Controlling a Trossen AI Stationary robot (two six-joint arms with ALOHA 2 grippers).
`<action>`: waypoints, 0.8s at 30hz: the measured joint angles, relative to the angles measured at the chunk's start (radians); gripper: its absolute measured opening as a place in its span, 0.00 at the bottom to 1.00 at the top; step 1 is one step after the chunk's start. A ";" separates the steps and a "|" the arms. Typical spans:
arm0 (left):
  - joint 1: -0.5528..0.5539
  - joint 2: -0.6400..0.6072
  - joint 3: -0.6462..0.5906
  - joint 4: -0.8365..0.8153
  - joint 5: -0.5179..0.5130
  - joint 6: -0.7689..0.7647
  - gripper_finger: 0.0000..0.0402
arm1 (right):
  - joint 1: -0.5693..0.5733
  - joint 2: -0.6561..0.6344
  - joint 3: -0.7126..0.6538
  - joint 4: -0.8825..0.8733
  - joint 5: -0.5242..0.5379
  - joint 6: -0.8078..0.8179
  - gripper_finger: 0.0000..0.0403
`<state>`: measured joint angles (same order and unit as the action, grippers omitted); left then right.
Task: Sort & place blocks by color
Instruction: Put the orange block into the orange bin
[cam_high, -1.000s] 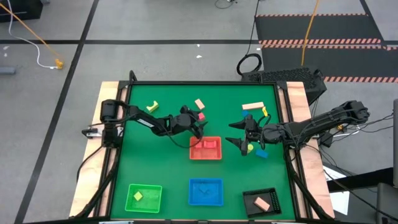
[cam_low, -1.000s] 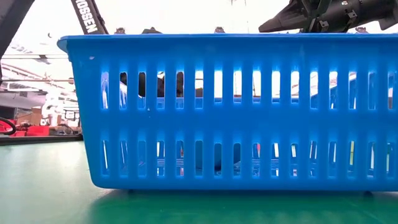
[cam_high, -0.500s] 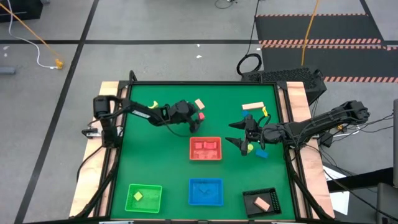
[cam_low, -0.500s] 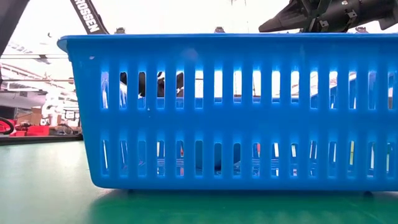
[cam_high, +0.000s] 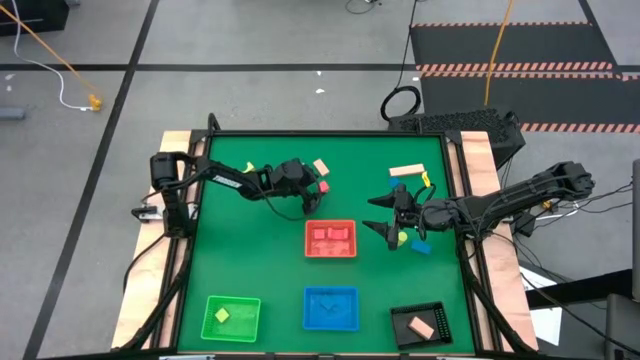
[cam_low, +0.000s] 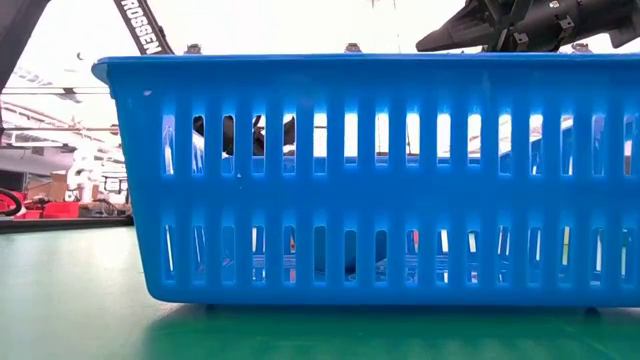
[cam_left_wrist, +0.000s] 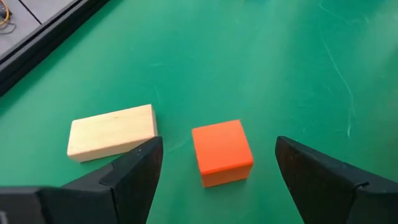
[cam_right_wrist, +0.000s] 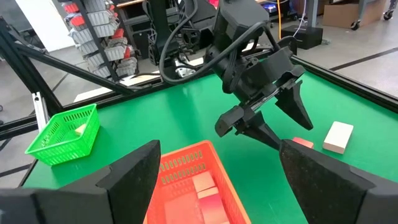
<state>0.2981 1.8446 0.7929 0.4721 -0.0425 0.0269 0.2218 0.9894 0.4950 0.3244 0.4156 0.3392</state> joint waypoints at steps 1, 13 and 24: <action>0.000 0.000 0.000 0.000 0.000 0.002 0.78 | 0.000 0.000 0.000 0.000 0.000 0.000 0.79; 0.000 0.001 0.000 -0.021 0.010 0.021 0.77 | 0.000 0.000 0.000 0.000 0.000 0.000 0.79; -0.007 0.001 0.000 -0.020 0.020 0.023 0.77 | 0.000 0.000 0.000 0.000 0.000 0.000 0.79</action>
<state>0.2910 1.8458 0.7929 0.4522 -0.0224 0.0494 0.2218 0.9894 0.4950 0.3244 0.4157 0.3393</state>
